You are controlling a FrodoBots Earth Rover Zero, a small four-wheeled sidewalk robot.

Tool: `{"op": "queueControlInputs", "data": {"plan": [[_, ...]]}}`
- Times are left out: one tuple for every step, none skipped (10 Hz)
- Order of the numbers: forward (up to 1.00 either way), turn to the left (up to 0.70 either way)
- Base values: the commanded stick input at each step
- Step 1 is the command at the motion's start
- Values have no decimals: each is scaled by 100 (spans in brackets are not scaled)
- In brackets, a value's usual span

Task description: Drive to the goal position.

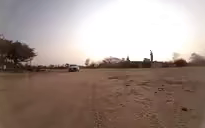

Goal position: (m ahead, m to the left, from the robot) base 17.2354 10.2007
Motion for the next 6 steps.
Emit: {"op": "queueControlInputs", "data": {"plan": [[70,0],[70,0],[70,0],[70,0],[70,0],[70,0]]}}
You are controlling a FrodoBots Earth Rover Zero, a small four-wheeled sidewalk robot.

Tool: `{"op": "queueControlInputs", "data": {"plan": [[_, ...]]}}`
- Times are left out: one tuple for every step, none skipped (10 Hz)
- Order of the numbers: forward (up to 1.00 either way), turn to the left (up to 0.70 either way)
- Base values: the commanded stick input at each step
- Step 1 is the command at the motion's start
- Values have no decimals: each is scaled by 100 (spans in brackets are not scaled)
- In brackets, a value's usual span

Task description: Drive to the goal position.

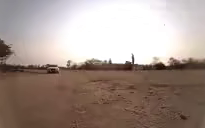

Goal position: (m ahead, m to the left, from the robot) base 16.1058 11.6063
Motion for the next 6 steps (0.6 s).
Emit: {"op": "queueControlInputs", "data": {"plan": [[70,0],[70,0],[70,0],[70,0],[70,0],[70,0]]}}
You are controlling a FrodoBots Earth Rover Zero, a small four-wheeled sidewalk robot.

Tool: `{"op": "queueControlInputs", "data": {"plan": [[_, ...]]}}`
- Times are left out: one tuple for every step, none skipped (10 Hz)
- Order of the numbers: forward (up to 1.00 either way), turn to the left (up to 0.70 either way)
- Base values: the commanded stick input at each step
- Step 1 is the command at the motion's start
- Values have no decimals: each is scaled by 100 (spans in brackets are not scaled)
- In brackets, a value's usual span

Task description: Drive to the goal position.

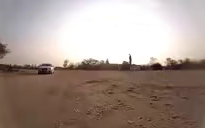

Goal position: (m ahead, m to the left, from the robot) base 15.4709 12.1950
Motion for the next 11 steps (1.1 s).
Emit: {"op": "queueControlInputs", "data": {"plan": [[70,0],[70,0],[70,0],[70,0],[70,0],[70,0],[70,0],[70,0],[70,3],[70,21],[70,35]]}}
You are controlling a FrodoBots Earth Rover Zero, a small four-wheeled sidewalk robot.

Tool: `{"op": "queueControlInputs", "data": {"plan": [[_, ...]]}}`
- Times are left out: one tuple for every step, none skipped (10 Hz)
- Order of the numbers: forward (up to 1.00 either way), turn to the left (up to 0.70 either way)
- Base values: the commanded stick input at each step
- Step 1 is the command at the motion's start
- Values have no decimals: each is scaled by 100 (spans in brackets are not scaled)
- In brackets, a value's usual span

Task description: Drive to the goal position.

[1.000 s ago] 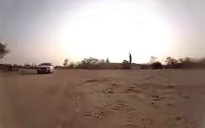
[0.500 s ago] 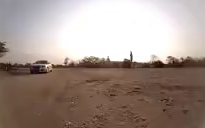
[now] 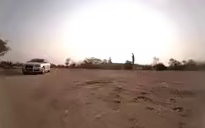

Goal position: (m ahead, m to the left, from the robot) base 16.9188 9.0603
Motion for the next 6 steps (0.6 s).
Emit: {"op": "queueControlInputs", "data": {"plan": [[70,35],[70,34],[70,17],[70,0],[70,0],[70,0]]}}
